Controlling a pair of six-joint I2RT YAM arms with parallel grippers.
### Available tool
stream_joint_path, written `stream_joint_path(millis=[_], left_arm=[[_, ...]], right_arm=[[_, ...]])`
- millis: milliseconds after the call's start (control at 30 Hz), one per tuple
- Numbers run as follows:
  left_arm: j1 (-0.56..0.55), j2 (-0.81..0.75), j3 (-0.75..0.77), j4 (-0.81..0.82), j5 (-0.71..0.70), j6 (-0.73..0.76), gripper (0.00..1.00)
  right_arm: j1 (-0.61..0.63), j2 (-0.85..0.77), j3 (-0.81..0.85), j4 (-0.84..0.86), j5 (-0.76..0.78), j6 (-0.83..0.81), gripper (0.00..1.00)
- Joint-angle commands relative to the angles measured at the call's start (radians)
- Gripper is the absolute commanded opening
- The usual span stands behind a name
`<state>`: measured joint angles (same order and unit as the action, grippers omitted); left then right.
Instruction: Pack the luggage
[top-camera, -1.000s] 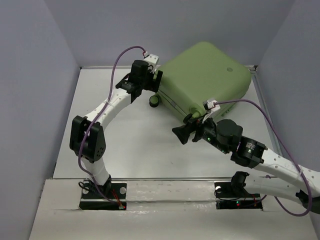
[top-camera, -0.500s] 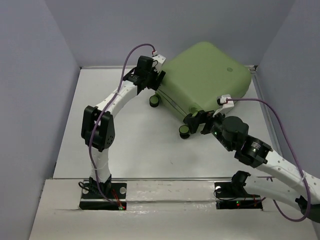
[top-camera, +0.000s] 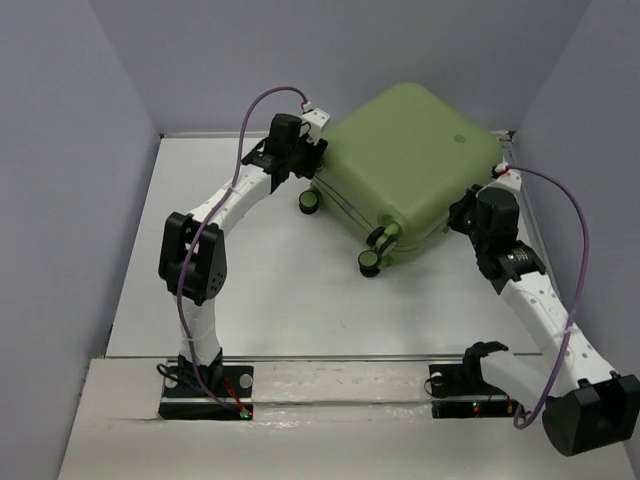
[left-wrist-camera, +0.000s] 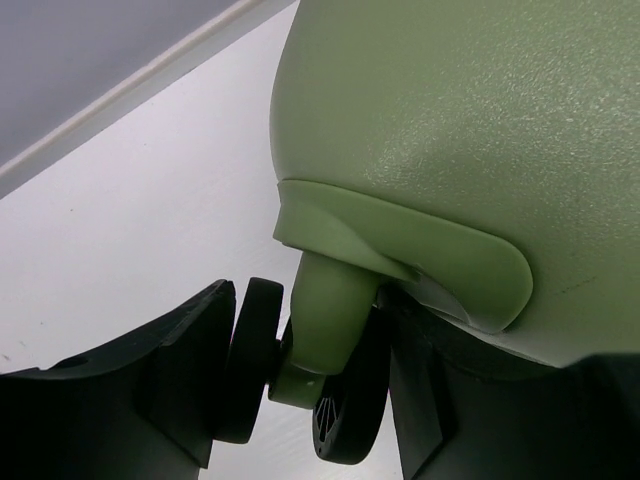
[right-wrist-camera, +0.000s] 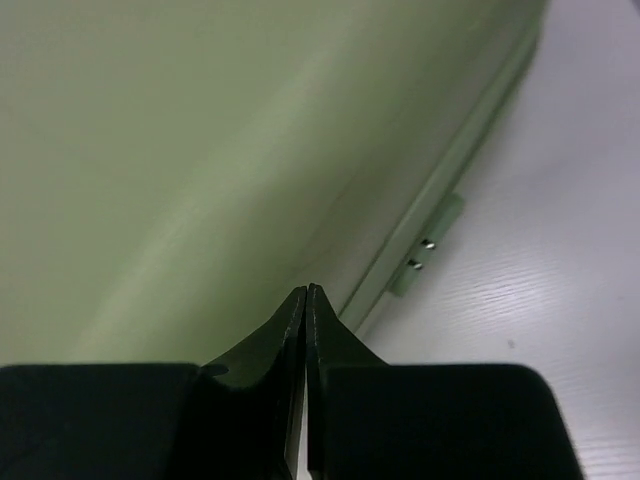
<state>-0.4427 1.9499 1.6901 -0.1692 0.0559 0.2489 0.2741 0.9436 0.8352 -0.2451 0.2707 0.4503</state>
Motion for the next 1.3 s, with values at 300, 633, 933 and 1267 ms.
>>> stream_joint_path(millis=[300, 633, 933, 1267], left_arm=[[-0.01, -0.324, -0.409, 0.163, -0.114, -0.417, 0.06], [-0.044, -0.682, -0.857, 0.326, 0.08, -0.646, 0.06], [-0.062, -0.962, -1.075, 0.479, 0.223, -0.85, 0.06], [-0.062, -1.037, -1.027, 0.543, 0.188, -0.912, 0.06]], right_arm=[[-0.283, 0.237, 0.023, 0.179, -0.399, 0.036, 0.07], [-0.115, 0.605, 0.443, 0.215, -0.844, -0.031, 0.07], [-0.062, 0.77, 0.772, 0.086, -0.929, 0.01, 0.76], [-0.062, 0.208, 0.356, 0.189, -0.808, -0.156, 0.28]])
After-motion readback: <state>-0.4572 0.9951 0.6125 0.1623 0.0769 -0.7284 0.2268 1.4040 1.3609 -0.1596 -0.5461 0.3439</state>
